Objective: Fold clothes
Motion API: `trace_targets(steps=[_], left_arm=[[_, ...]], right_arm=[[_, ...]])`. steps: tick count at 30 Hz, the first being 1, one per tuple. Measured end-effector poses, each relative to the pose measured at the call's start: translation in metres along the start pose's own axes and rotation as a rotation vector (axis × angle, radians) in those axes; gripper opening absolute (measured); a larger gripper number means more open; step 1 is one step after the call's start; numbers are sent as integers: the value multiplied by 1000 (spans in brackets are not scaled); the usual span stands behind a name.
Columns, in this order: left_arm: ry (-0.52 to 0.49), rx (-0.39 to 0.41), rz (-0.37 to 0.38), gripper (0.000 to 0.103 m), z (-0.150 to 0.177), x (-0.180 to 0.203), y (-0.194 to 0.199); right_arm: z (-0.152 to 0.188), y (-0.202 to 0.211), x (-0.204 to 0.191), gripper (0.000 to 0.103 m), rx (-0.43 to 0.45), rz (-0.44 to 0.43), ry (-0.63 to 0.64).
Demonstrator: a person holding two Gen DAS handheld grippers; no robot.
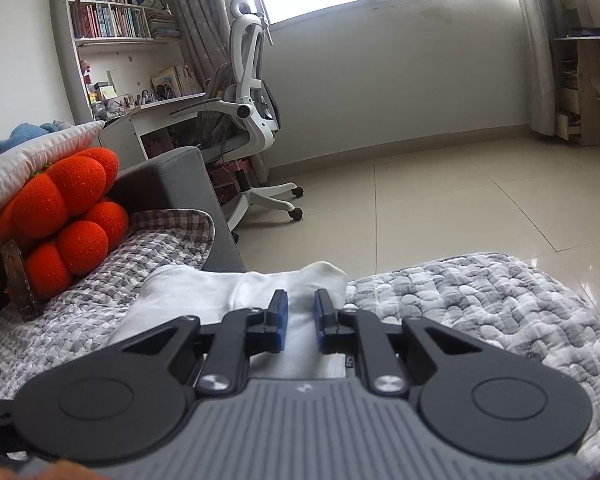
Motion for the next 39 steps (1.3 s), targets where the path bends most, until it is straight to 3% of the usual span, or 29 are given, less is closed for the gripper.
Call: trace_targets(steps=[2, 9, 14, 18, 22, 26, 27, 31, 34, 39], left_arm=[[2, -3, 10, 27, 1, -1, 1], [-8, -20, 75, 32, 4, 2, 6], [-46, -59, 152, 39, 8, 8, 14], [-16, -124, 252, 41, 12, 10, 22], [4, -66, 273, 54, -2, 3, 41], [69, -10, 253, 57, -14, -19, 51], [83, 0, 242, 54, -16, -26, 53], [146, 31, 202, 42, -20, -48, 56], [192, 20, 199, 31, -18, -56, 52], [197, -12, 188, 30, -11, -60, 46]], right_arm=[[0, 2, 10, 51, -11, 55, -25], [1, 6, 24, 51, -28, 14, -170], [-2, 12, 21, 52, -18, 37, -183], [-8, 21, 19, 52, 4, 71, -181], [-9, 32, 22, 59, 8, 36, -274], [-6, 49, 13, 59, 0, 16, -283], [-4, 55, 9, 59, 1, 23, -262], [5, 68, -2, 38, -2, 56, -203], [1, 70, -11, 10, 4, 68, -183], [-11, 65, -38, 10, 10, 87, -110]])
Point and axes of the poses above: each gripper's, at about its wrist camera, not at the fingertips, and y roughly against the way its jaws point, x to its right, z to its underside, the point moved 10 cm from there along -y, roughly the way its jaws point, and after that the axes turned 5 degrees about -z, right-handed, at the moved point
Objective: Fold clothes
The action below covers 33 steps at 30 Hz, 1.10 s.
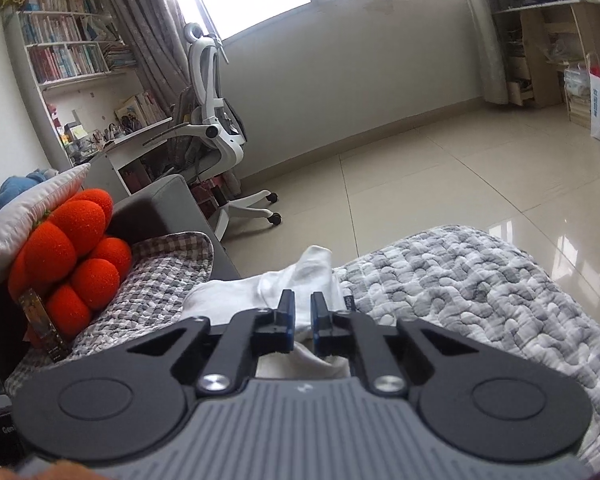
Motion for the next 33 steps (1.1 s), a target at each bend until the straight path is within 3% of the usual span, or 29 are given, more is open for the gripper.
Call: trace_targets(steps=[5, 9, 21, 22, 23, 26, 27, 28, 29, 33], left_arm=[[3, -56, -5, 30, 6, -10, -5], [-15, -73, 8, 30, 9, -11, -3], [-53, -147, 66, 31, 15, -16, 8], [-43, -149, 76, 31, 14, -17, 10], [-31, -149, 85, 31, 13, -17, 11], [15, -139, 117, 37, 8, -21, 17], [39, -128, 132, 41, 6, -23, 19], [63, -116, 146, 45, 3, -25, 22], [92, -106, 159, 48, 1, -28, 23], [193, -95, 163, 54, -5, -40, 22]], right_arm=[[16, -22, -13, 9, -48, 64, 64], [35, -32, -1, 1, -82, 135, 63], [56, -9, 0, 1, -109, 194, 79], [56, -7, 0, 5, -112, 203, 79], [55, -5, 1, 17, -112, 214, 73], [53, 1, 5, 24, -104, 218, 19], [53, 3, 6, 31, -101, 195, -24], [53, 4, 7, 53, -101, 168, -73], [55, 4, 7, 63, -107, 143, -116], [66, 0, 7, 63, -161, 75, -268]])
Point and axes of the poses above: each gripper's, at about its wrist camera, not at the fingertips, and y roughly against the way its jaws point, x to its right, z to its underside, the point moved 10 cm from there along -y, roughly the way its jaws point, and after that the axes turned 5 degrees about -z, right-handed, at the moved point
